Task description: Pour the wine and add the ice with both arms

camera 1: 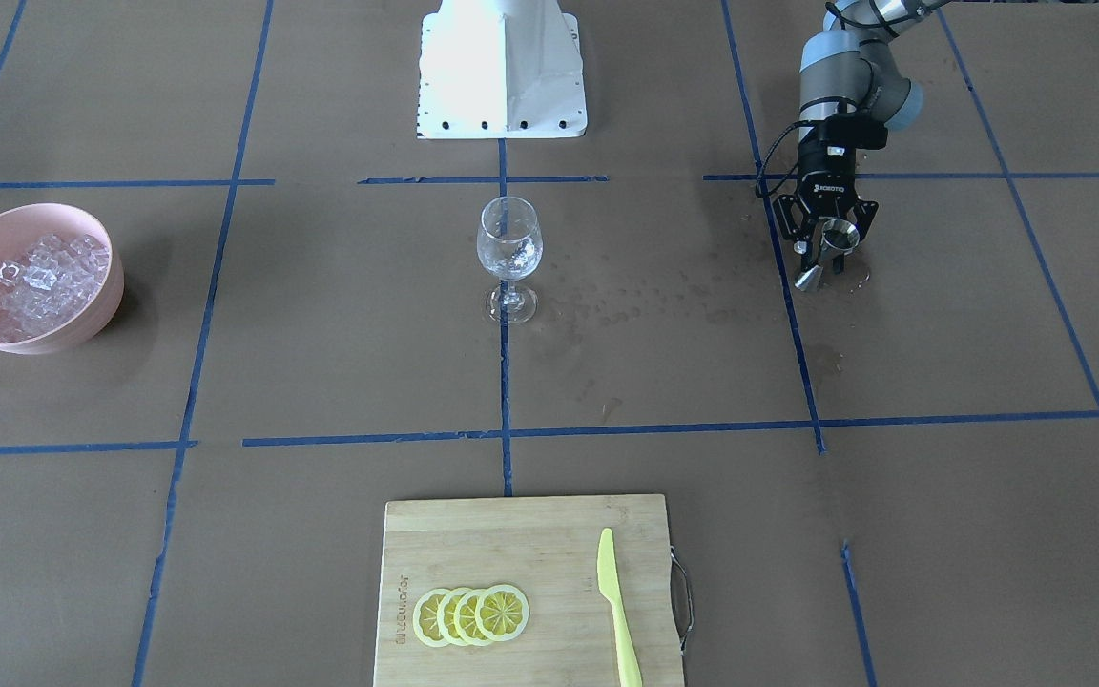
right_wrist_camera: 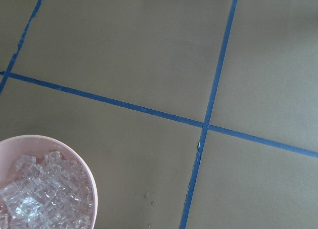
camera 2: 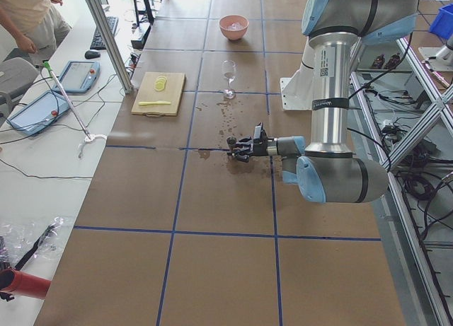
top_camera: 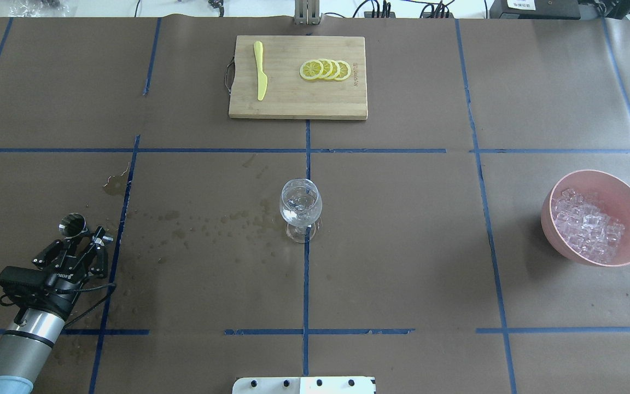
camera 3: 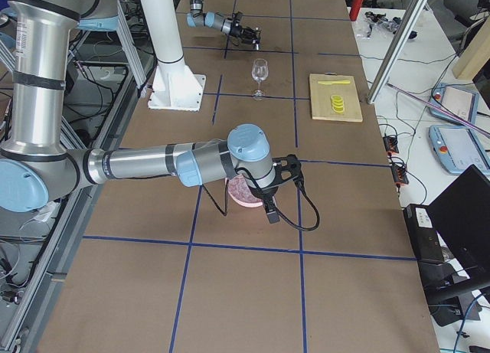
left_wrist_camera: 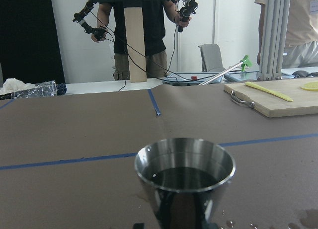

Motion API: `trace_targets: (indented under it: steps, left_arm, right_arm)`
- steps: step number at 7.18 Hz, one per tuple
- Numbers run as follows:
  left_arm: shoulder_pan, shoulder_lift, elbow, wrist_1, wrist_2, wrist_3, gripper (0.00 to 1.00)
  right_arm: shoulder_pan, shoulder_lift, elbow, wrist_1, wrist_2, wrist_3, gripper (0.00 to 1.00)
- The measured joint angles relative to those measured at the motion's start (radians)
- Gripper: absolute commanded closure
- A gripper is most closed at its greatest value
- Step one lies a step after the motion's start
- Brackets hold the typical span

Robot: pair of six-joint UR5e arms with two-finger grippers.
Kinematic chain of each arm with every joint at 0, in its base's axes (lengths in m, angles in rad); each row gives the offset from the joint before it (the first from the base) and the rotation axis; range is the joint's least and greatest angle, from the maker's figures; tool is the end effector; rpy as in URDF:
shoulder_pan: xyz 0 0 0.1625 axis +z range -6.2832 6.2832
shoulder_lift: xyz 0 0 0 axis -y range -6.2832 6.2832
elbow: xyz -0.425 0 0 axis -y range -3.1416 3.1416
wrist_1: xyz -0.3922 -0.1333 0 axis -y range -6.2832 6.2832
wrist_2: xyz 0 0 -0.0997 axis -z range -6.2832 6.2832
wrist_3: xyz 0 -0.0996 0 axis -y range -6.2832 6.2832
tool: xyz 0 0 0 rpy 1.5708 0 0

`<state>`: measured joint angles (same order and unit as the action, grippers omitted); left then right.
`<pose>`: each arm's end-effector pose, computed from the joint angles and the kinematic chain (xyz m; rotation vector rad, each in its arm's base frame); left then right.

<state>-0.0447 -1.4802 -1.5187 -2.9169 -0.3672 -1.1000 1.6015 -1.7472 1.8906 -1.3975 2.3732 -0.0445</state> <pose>0.4084 -0.2448 0.5613 1.2547 0.7310 -0.3730 0.0749 -0.4278 0.5596 0.3292 -0.7838 -0.1400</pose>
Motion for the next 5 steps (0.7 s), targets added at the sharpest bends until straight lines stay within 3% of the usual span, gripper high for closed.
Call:
trace_targets:
  steps: [3, 4, 5]
  left_arm:
    - [0.002, -0.001, 0.0, -0.002, 0.001, -0.001, 0.58]
    - [0.002, -0.001, 0.0, -0.003, 0.002, -0.001, 0.72]
    - [0.002, 0.0, 0.0, -0.004, 0.005, -0.001, 0.95]
  right_arm:
    - [0.0, 0.0, -0.001, 0.0, 0.0, 0.0, 0.0]
    - [0.0, 0.0, -0.001, 0.0, 0.0, 0.0, 0.0]
    - [0.0, 0.0, -0.001, 0.0, 0.0, 0.0, 0.0]
